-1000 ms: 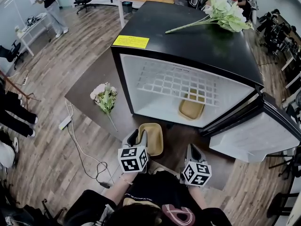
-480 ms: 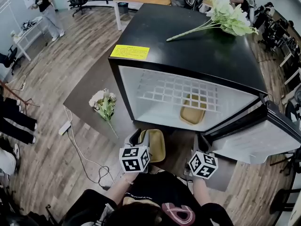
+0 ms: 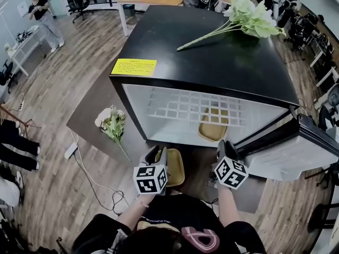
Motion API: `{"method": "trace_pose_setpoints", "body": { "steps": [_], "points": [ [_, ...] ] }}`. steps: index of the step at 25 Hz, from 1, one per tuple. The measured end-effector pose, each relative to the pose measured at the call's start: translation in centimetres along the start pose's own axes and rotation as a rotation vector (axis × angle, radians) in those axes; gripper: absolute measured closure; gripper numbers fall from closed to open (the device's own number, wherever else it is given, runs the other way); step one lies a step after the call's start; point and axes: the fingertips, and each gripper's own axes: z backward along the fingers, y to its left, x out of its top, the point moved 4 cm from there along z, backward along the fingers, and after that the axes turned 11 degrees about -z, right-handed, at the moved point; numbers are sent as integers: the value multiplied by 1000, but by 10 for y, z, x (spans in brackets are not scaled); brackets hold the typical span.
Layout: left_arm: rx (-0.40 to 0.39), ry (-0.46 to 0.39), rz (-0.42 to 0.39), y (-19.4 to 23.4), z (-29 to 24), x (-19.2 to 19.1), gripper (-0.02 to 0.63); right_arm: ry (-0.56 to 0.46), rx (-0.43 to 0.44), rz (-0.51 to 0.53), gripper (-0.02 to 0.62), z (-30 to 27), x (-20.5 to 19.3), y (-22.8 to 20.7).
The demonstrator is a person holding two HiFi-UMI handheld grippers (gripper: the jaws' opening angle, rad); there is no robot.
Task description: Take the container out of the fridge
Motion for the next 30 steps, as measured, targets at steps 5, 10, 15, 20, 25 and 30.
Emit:
{"method": "trace_pose_setpoints", "body": {
  "steps": [5, 10, 15, 20, 25, 30],
  "points": [
    [-15, 11, -4, 2, -5, -1, 531, 9, -36, -56, 477, -18, 2, -1],
    [-12, 16, -10, 7, -8, 0, 549, 23, -95, -79, 471, -36, 3, -3],
    [-29, 32, -5, 14, -12, -3, 566, 59, -118, -87, 471, -48, 3, -6],
    [-31, 34, -16, 23, -16, 0, 580, 69, -173, -54, 471, -55, -2, -9],
    [-31, 54, -18, 28, -15, -5, 584, 89, -215, -67, 472, -63, -5, -10],
    [-30, 73, -18, 35, -13, -11, 584, 109, -249, -81, 492, -70, -8, -14]
  ]
}}
